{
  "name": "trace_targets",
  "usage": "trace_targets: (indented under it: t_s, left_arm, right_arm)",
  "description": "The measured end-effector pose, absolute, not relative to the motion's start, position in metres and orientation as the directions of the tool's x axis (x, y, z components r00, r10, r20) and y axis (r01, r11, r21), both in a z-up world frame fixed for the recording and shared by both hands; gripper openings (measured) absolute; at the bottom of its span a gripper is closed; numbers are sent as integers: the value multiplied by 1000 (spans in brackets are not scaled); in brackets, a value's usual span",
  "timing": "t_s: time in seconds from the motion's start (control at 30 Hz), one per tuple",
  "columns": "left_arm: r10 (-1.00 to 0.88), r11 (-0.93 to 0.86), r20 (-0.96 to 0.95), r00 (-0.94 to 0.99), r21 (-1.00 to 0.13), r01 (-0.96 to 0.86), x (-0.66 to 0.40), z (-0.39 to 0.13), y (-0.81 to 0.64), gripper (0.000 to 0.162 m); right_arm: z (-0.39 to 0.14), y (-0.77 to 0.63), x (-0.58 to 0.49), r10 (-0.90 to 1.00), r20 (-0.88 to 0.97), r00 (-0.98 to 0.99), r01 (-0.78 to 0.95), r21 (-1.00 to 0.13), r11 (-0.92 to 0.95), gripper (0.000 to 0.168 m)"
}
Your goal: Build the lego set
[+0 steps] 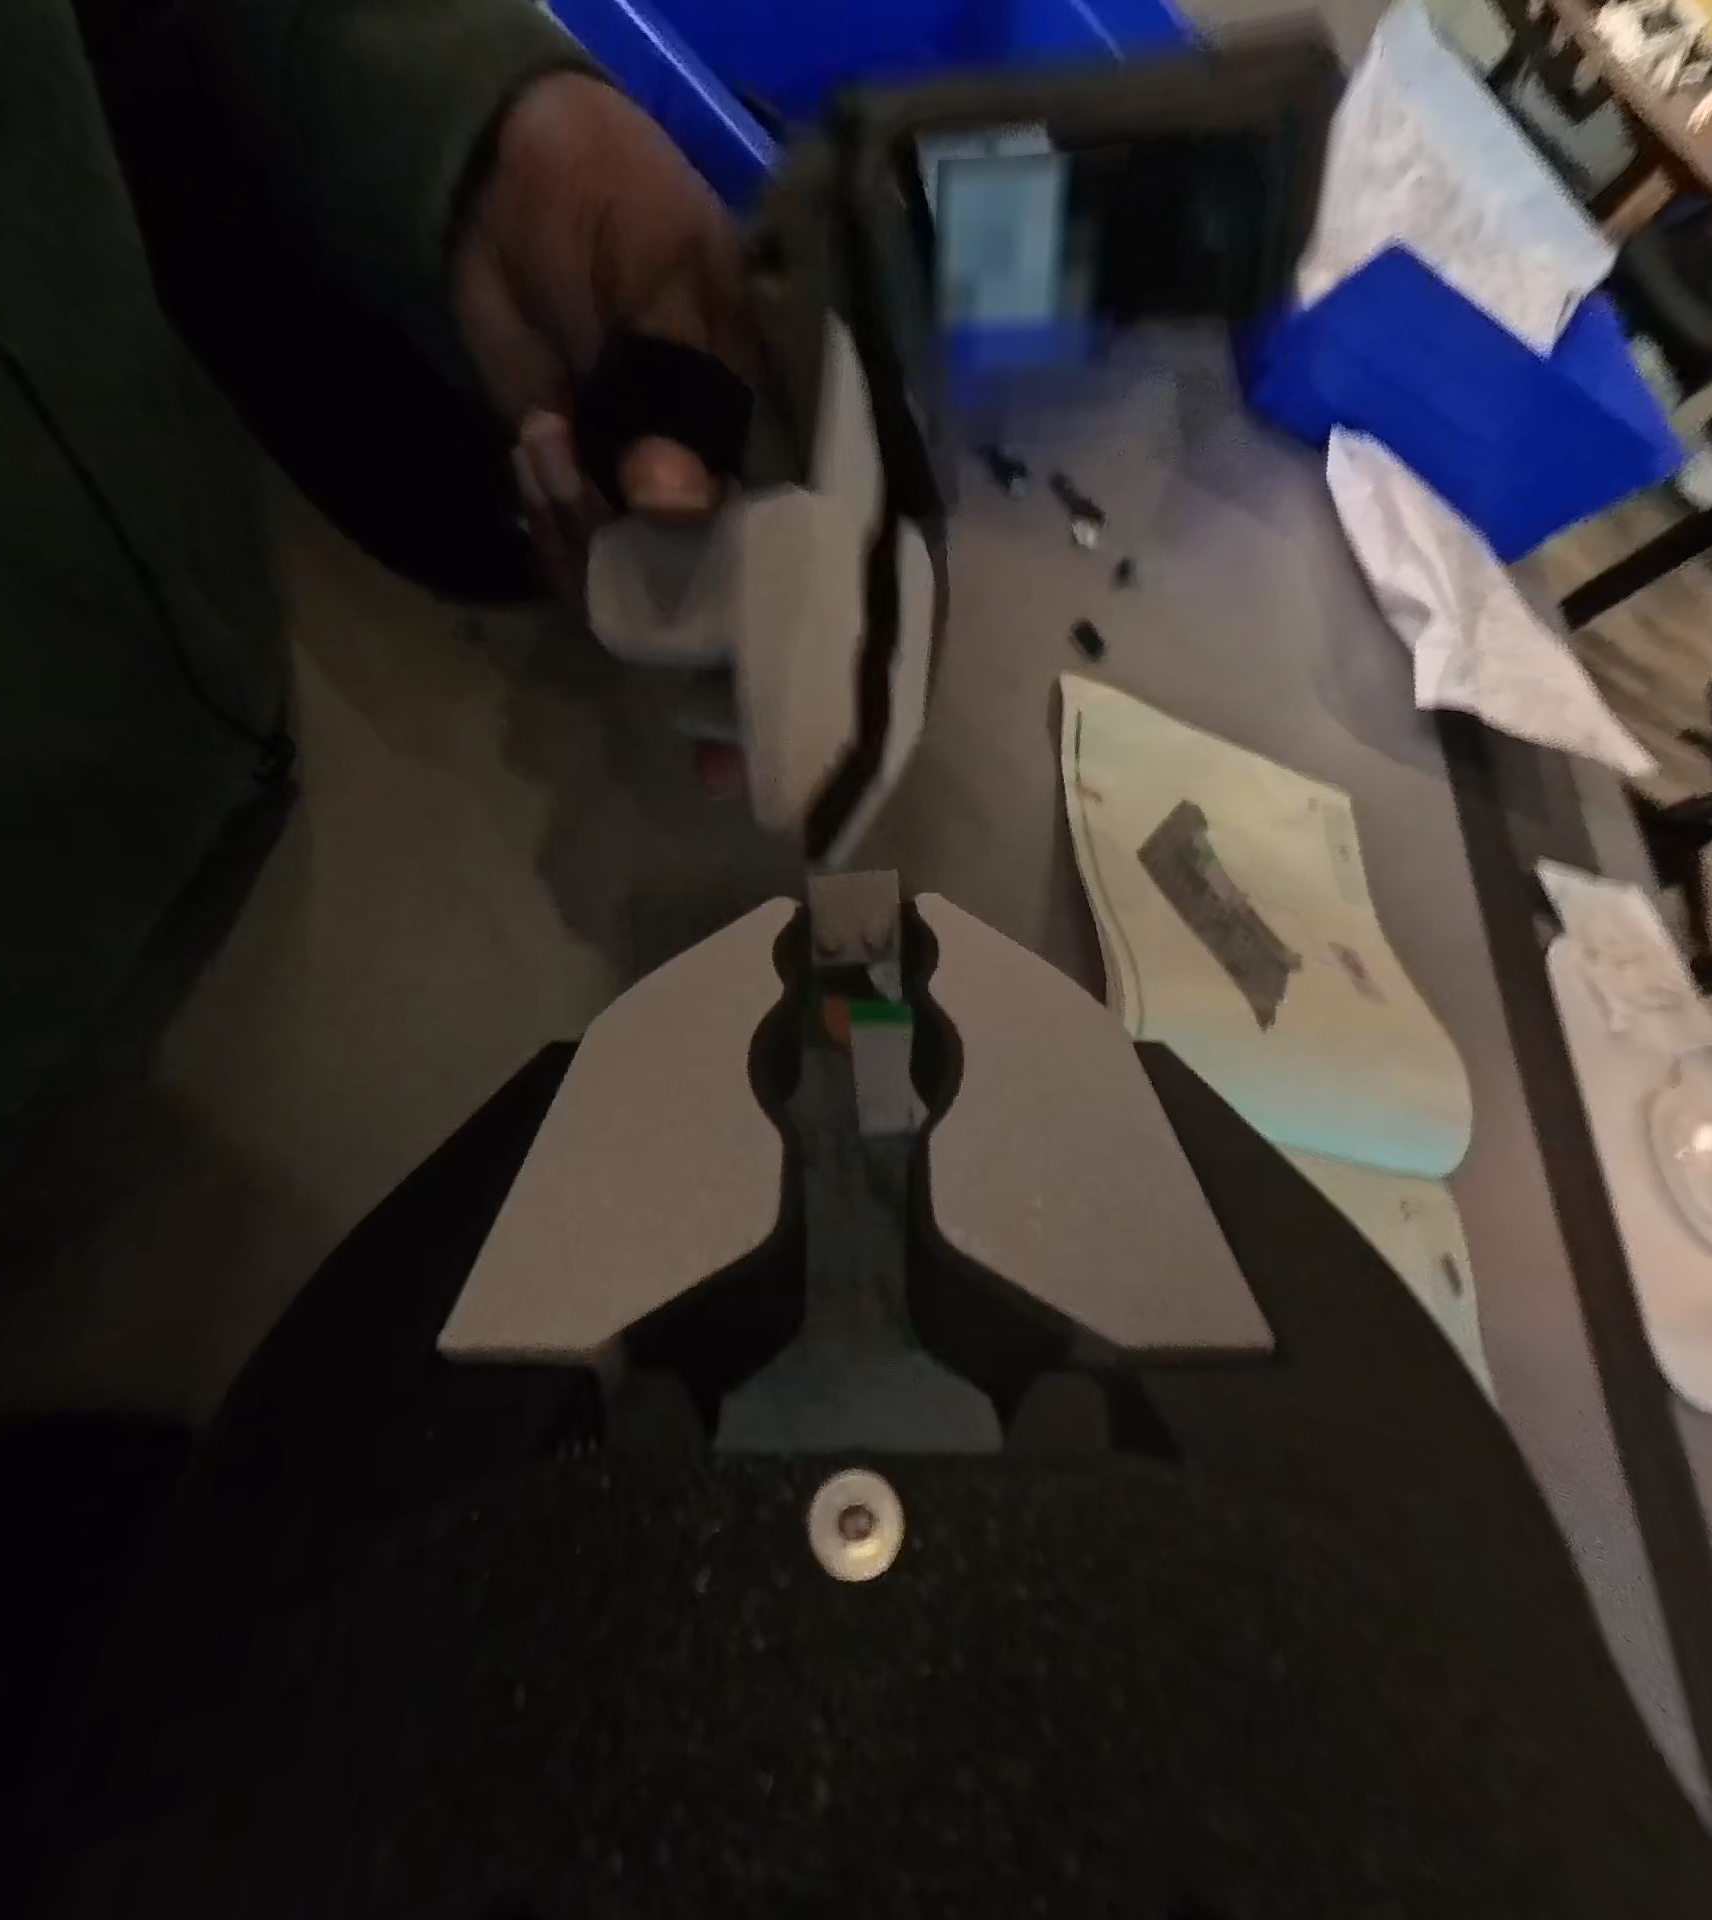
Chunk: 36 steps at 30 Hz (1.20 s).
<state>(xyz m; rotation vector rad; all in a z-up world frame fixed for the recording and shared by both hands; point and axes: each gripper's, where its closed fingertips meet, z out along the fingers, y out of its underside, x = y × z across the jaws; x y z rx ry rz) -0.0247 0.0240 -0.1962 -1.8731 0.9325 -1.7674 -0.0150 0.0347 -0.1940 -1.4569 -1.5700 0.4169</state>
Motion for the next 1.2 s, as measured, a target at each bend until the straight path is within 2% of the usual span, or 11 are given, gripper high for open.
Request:
trace_targets:
  t_s: [0.2, 0.37, 0.63, 1.2]
  left_arm:
    - [-889, -450, 393, 233, -842, -296, -42, -217, 54, 20]
    - [-919, -335, 214, 330, -866, -371, -49, -228, 68, 22]
    - [-927, -294, 149, 345, -858, -420, -48, -240, 70, 22]
    - [-931, -293, 147, 334, -848, -442, -43, -250, 74, 22]
  right_arm:
    - [-212, 65, 29, 946, 281, 161, 665, -739, 107, 16]
    - [-236, 83, 53, 971, 167, 171, 689, -725, 3, 16]
    - [-261, 97, 57, 985, 85, 148, 691, -721, -41, 16]
    - [-265, 97, 56, 992, 37, 120, 687, -725, -56, 16]
